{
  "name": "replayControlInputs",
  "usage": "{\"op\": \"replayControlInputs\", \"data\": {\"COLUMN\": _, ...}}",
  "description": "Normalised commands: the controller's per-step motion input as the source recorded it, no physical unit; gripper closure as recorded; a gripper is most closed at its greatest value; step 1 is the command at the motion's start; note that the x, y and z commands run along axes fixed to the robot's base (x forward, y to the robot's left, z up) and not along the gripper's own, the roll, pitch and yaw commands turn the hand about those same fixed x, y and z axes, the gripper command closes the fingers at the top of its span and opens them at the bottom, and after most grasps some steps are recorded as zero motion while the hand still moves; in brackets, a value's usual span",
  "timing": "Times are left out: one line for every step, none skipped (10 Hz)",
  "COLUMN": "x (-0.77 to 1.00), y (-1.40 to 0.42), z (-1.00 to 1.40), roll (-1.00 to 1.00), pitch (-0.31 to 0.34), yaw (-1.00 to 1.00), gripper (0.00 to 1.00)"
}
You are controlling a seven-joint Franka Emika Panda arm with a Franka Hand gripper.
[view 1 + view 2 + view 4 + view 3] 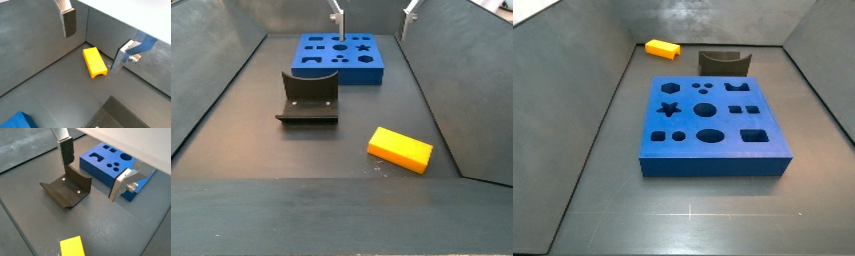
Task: Pick up the arch object. Move up. Place the arch object on the fixture. Regrasp the arch object. Rotate the arch object. Move to above the board. Insert the arch object.
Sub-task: Pick up the arch object.
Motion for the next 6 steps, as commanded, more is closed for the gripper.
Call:
{"op": "replayControlInputs", "data": {"x": -0.01, "y": 0.14, "z": 0.00, "roll": -0.03, "pitch": 0.000, "yaw": 0.17, "gripper": 0.00}}
{"op": "replayControlInputs", "data": {"x": -0.02, "y": 0.43, "z": -0.13, "roll": -0.04, "pitch": 0.000, "yaw": 0.71, "gripper": 0.00}}
{"op": "replayControlInputs", "data": {"x": -0.14, "y": 0.35, "z": -0.17, "roll": -0.02, "pitch": -0.003, "yaw": 0.88, "gripper": 0.00}}
{"op": "replayControlInputs", "data": {"x": -0.09, "y": 0.26, "z": -0.25, "roll": 0.00, "pitch": -0.034, "yaw": 0.97, "gripper": 0.00}}
{"op": "replayControlInputs", "data": {"x": -0.05, "y": 0.17, "z": -0.37, "roll": 0.00, "pitch": -0.040, "yaw": 1.00, "gripper": 0.00}}
{"op": "replayControlInputs", "data": {"x": -0.05, "y": 0.14, "z": -0.46, "roll": 0.00, "pitch": -0.043, "yaw": 1.00, "gripper": 0.00}}
